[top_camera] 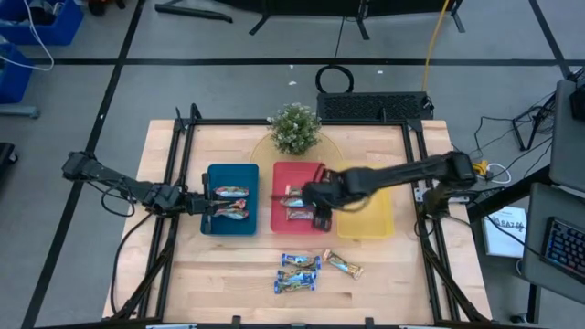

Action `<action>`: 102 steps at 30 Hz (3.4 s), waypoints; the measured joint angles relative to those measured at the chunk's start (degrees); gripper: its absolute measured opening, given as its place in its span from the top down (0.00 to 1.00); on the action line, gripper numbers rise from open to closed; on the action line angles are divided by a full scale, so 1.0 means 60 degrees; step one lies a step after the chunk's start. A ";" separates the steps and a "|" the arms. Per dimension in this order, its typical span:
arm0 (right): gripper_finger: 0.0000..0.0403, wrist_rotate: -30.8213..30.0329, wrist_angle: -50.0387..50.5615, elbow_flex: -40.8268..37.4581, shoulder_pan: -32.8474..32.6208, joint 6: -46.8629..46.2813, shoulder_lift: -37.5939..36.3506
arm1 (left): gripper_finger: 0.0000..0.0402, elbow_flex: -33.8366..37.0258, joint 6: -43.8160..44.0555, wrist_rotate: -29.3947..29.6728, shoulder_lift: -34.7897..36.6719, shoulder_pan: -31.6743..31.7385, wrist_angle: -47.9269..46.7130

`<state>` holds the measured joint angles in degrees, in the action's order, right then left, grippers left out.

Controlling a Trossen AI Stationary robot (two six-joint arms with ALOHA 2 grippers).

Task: Pick and place Granola Bars by type
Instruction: Put the yellow granola bar into the red bin

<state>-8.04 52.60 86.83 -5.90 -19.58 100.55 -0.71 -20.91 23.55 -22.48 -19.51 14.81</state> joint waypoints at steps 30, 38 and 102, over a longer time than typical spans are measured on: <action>0.44 0.1077 -0.0615 -0.2235 -0.4403 -0.7406 0.0856 | 0.94 0.0000 0.0321 -0.0007 -0.0002 -0.0003 -0.0014; 0.45 0.1518 -0.2831 -0.3928 -0.4312 -0.7219 0.0762 | 0.94 0.0000 0.0317 -0.0007 -0.0003 -0.0004 -0.0022; 0.93 0.1186 -0.3993 -0.1596 0.0789 0.1063 0.1454 | 0.94 0.0000 0.0266 0.0015 -0.0004 -0.0004 -0.0029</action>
<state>-0.93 28.64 77.25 -1.17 -13.20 109.28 -0.71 -19.31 23.64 -22.50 -19.53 14.63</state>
